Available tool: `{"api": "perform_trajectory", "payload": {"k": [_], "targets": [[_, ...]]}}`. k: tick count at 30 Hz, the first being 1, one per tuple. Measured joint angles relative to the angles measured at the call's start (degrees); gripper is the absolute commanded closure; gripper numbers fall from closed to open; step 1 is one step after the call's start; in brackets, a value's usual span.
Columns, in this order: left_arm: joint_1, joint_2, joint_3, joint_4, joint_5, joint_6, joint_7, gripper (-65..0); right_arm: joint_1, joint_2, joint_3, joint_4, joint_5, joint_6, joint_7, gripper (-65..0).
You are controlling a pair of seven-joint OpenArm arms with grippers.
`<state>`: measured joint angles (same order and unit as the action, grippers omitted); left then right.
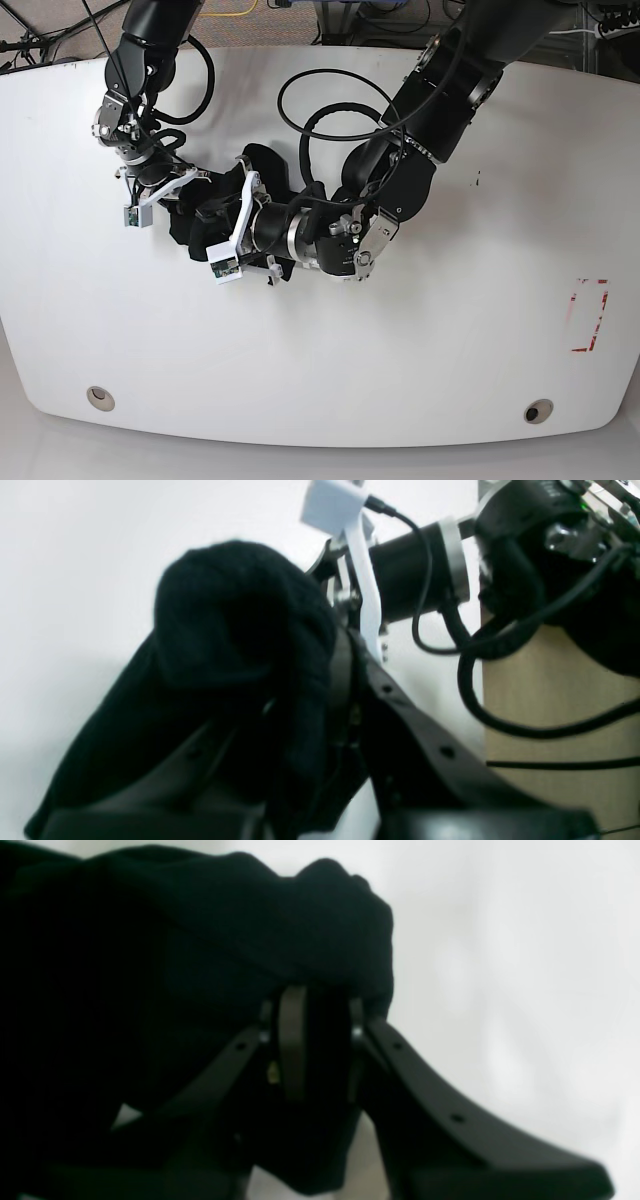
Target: Fold the T-shirt properly
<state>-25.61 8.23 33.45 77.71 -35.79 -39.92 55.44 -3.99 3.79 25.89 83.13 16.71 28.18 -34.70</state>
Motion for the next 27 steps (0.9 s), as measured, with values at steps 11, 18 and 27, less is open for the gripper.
{"api": "perform_trajectory", "payload": {"k": [11,18,27], "targets": [[-0.11,-0.13,-0.07,-0.52,0.17,0.0,-1.29,0.0,0.13,-2.4,-2.93,0.09,0.26,0.7,-0.37,-9.7],[-0.07,-0.13,-0.07,-0.55,0.17,0.0,-4.76,0.0,0.26,-3.52,-7.98,0.09,0.52,0.48,-0.48,-9.7],[0.04,-0.15,-0.28,-0.61,0.07,0.0,-4.76,-18.7,0.13,-4.59,-7.87,1.18,0.44,0.52,-1.79,-9.7]]}}
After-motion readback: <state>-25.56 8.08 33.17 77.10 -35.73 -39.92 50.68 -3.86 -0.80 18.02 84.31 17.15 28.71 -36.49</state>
